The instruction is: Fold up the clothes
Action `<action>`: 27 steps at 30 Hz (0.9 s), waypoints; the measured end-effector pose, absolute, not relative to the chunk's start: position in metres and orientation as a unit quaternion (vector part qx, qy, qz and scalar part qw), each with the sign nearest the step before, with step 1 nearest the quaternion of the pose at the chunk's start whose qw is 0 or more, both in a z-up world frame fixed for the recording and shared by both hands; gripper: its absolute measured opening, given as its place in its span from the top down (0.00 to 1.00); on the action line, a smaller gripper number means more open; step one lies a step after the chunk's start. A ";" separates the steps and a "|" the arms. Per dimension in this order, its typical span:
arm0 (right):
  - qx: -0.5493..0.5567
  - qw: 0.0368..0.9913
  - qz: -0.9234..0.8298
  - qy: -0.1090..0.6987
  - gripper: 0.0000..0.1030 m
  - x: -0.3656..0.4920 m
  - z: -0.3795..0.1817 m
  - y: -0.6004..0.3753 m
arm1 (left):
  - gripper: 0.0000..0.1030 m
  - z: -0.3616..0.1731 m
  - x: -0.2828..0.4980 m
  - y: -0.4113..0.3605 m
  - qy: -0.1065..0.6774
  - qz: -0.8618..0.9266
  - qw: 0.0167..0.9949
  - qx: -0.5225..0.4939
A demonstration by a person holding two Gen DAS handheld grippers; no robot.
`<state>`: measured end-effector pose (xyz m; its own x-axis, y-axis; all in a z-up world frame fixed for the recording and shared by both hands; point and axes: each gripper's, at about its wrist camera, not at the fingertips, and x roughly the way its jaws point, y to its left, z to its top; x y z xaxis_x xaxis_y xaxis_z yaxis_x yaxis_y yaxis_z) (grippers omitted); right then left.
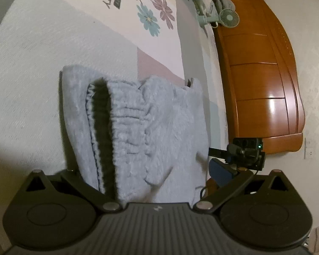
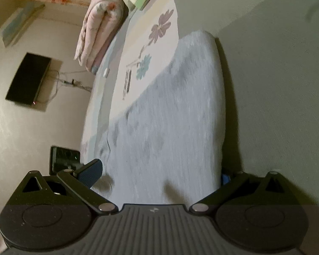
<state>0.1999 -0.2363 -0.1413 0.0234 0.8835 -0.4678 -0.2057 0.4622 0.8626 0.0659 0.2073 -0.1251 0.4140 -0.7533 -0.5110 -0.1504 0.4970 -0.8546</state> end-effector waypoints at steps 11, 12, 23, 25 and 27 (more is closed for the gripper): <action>0.295 0.665 0.439 0.527 0.04 0.188 -0.141 -0.241 | 0.60 -0.146 0.046 0.235 0.480 -0.201 0.712 -0.472; 0.293 0.663 0.441 0.530 0.00 0.187 -0.139 -0.236 | 0.57 -0.144 0.047 0.232 0.480 -0.207 0.714 -0.467; 0.317 0.655 0.433 0.532 0.29 0.177 -0.149 -0.249 | 0.61 -0.146 0.037 0.234 0.473 -0.219 0.717 -0.463; 0.319 0.659 0.426 0.532 0.38 0.178 -0.152 -0.249 | 0.63 -0.147 0.038 0.235 0.471 -0.222 0.716 -0.465; 0.321 0.663 0.419 0.531 0.48 0.178 -0.155 -0.250 | 0.63 -0.145 0.044 0.231 0.479 -0.222 0.717 -0.455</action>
